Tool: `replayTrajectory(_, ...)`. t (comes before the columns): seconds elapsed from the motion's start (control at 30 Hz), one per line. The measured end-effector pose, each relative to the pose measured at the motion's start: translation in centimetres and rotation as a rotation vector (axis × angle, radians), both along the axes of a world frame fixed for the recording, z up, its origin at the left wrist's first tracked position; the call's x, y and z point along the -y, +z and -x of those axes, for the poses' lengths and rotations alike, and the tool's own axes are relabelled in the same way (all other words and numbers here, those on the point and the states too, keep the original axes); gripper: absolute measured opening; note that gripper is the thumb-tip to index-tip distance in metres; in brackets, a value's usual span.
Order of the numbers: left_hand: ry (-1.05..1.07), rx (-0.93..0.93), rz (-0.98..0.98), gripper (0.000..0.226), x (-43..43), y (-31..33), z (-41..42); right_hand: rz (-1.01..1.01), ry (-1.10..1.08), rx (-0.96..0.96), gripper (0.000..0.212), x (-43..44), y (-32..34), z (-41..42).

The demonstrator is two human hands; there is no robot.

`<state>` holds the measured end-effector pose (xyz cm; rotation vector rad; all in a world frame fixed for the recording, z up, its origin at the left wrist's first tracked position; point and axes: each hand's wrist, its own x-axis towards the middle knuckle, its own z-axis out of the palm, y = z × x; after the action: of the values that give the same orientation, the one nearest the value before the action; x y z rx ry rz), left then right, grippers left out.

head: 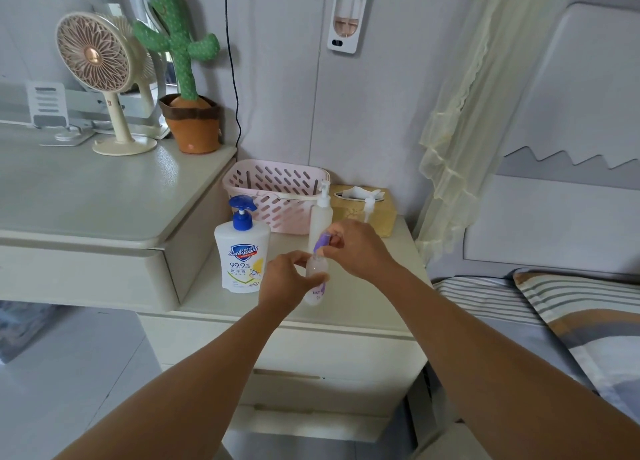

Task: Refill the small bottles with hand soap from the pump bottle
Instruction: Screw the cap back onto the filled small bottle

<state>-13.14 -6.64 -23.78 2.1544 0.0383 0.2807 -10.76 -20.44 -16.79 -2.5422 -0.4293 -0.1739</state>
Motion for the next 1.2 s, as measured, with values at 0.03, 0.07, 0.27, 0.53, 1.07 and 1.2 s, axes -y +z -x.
replayTrajectory(0.03,0.0,-0.003,0.0,0.04,0.0,0.0,0.0,0.017,0.013,-0.014,0.01,0.0,0.1,-0.1)
replayTrajectory(0.07,-0.001,-0.006,-0.003,0.04,0.0,0.0,0.0,0.034,0.029,-0.031,0.01,-0.1,0.1,-0.1)
replayTrajectory(0.27,0.007,-0.002,-0.02,0.041,0.1,0.0,0.1,0.096,-0.004,0.026,0.026,-0.1,-0.5,0.0)
replayTrajectory(0.53,0.008,-0.012,-0.001,0.036,0.0,0.0,0.3,0.157,0.175,-0.035,0.04,0.3,1.4,0.1)
replayTrajectory(1.07,0.005,-0.007,0.034,0.034,0.5,0.1,0.6,0.452,0.061,0.054,0.025,-0.5,2.3,0.1)
replayTrajectory(1.2,-0.009,-0.023,0.047,0.036,0.4,0.2,0.5,0.448,0.138,0.006,0.028,-0.3,2.4,0.1)
